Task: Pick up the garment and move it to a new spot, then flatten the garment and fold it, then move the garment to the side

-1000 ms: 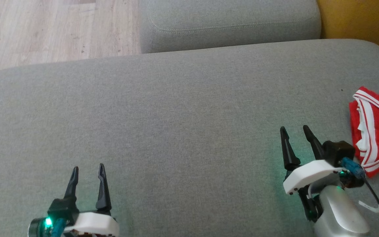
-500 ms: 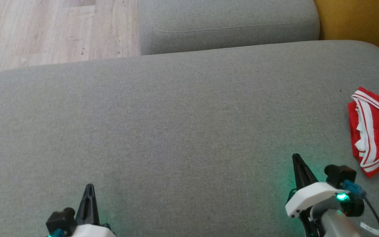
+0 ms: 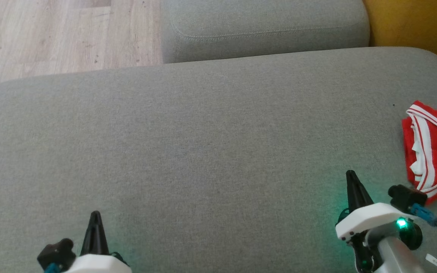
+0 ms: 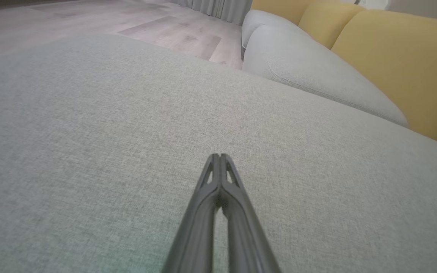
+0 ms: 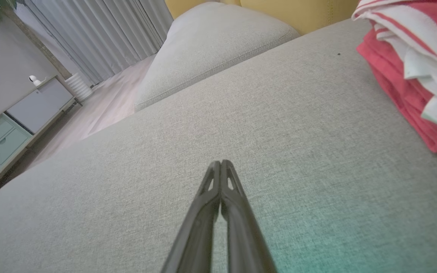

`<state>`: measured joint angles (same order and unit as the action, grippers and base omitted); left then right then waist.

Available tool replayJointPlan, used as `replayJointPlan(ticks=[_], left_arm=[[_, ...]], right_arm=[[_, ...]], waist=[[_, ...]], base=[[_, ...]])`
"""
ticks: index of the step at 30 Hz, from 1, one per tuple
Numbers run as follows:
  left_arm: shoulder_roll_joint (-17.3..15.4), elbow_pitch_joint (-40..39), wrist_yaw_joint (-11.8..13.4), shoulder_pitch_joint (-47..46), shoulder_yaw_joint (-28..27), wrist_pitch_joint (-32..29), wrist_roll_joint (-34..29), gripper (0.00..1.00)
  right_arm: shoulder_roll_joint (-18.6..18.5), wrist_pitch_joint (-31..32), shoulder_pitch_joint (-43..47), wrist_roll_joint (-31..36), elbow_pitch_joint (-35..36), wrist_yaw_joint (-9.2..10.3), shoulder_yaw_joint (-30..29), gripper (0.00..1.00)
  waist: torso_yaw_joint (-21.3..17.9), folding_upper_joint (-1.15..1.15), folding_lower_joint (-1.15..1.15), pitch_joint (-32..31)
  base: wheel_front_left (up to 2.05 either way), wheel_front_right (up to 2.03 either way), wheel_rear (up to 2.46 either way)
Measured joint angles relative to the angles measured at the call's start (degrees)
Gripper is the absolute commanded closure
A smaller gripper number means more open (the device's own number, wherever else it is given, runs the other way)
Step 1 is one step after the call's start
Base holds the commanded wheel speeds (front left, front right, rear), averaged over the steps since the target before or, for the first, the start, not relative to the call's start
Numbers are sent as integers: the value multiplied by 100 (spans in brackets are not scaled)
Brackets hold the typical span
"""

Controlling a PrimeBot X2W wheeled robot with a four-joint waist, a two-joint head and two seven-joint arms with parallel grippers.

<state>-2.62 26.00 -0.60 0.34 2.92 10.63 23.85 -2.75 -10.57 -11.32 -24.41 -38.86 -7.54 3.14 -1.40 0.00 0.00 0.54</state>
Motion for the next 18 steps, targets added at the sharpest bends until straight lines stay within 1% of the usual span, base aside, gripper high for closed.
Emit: replayJointPlan(ticks=[11,18], left_arm=[[0,-69,-94,-8,-102,-159,654,100],[0,-152,-108,-14,-125,-287,1116,100]], right_arm=[[0,175,23,-650,220,0,-114,100],[0,265,41,-1110,363,0,-181,100]], waist=[[14,0,0,-3],[23,0,0,-6]], base=[[0,0,0],[0,0,0]])
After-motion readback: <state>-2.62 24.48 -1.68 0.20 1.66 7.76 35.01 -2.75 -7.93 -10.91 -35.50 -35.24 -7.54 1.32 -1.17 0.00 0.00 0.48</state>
